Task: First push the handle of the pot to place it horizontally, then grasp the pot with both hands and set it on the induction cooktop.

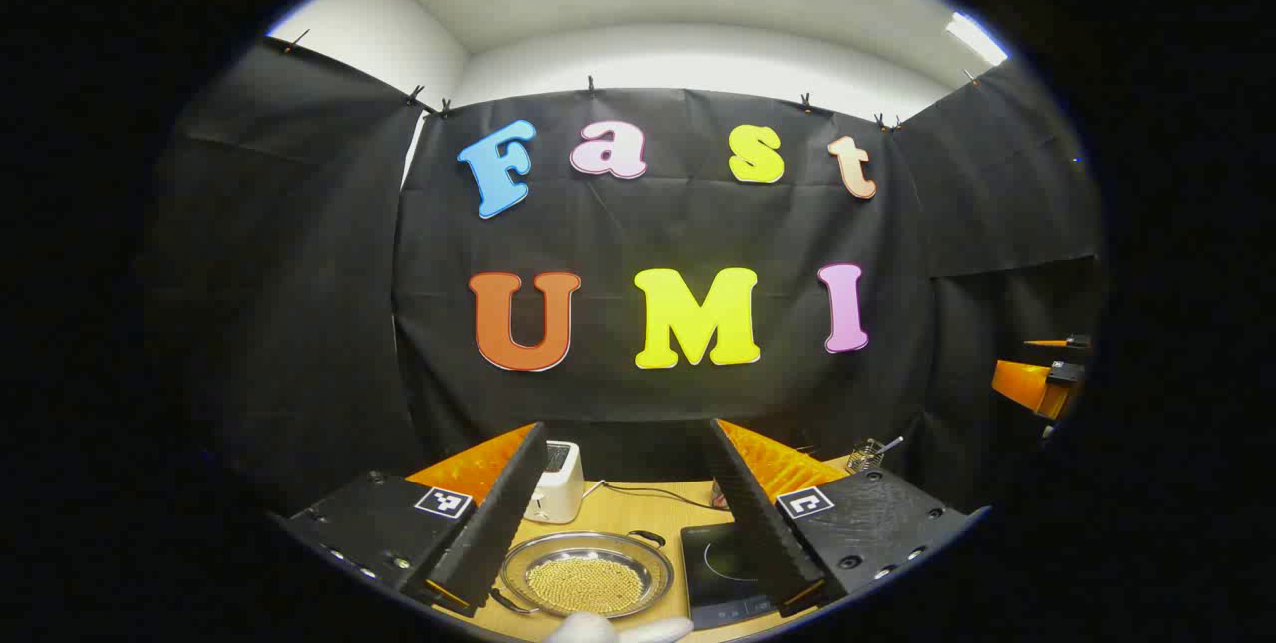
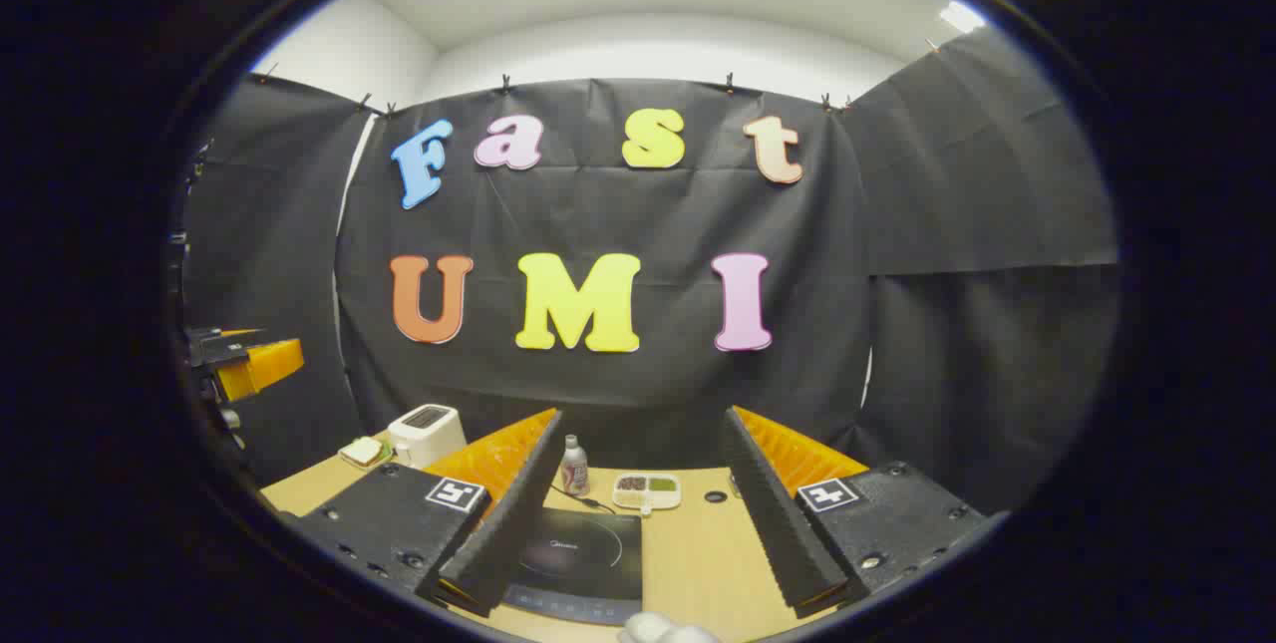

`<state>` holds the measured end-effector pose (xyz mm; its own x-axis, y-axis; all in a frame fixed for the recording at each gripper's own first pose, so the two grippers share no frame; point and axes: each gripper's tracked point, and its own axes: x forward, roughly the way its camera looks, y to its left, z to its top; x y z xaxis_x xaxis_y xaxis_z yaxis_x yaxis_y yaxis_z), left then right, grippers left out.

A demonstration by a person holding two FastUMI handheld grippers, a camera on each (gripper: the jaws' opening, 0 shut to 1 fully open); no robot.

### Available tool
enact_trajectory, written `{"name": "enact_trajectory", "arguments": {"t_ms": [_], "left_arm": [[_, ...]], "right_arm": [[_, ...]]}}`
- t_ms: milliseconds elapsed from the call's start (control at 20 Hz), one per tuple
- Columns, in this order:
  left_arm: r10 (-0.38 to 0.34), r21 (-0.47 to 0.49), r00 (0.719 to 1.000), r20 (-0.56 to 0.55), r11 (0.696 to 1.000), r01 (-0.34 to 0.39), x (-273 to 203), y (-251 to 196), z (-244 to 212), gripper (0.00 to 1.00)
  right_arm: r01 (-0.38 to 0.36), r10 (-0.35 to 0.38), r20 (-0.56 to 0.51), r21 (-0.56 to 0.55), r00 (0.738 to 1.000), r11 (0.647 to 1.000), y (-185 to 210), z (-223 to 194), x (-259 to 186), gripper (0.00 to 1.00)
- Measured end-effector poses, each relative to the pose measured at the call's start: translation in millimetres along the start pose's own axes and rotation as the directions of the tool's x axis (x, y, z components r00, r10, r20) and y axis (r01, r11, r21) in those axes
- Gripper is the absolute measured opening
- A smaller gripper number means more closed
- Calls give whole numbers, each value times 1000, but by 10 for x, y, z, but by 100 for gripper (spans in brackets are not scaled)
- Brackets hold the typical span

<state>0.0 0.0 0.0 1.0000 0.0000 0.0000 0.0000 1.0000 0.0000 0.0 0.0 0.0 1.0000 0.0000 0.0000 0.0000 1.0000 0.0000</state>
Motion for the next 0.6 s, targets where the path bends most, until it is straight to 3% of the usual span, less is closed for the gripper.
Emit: {"name": "enact_trajectory", "arguments": {"t_ms": [50, 100, 300, 350, 500, 550, 600], "left_arm": [[-1, 2, 1000, 1, 1000, 1, -5, -4, -7, 95], [-3, 1, 1000, -4, 1000, 3, -14, 1, -19, 84], [-5, -3, 1000, -6, 1000, 5, -63, 39, -26, 84], [-6, -1, 1000, 0, 1000, 6, -73, 45, -15, 95], [-6, 11, 1000, 14, 1000, 6, -91, 91, -2, 95], [-8, 16, 1000, 13, 1000, 7, -103, 99, -8, 84], [-5, 17, 1000, 10, 1000, 5, -120, 126, -15, 95]], "right_arm": [[-3, 3, 2, 2, 1000, 1000, 7, 7, -19, 97], [-6, 6, 3, 4, 1000, 1000, 21, 8, -45, 97], [1, -1, 0, 2, 1000, 1000, 25, -14, -108, 97], [2, -2, -2, 1, 1000, 1000, 38, -15, -118, 97], [3, -3, -7, -3, 1000, 1000, 49, -49, -163, 97], [3, -3, -6, -5, 1000, 1000, 55, -44, -172, 97], [5, -5, -6, -6, 1000, 1000, 55, -55, -182, 97]]}}
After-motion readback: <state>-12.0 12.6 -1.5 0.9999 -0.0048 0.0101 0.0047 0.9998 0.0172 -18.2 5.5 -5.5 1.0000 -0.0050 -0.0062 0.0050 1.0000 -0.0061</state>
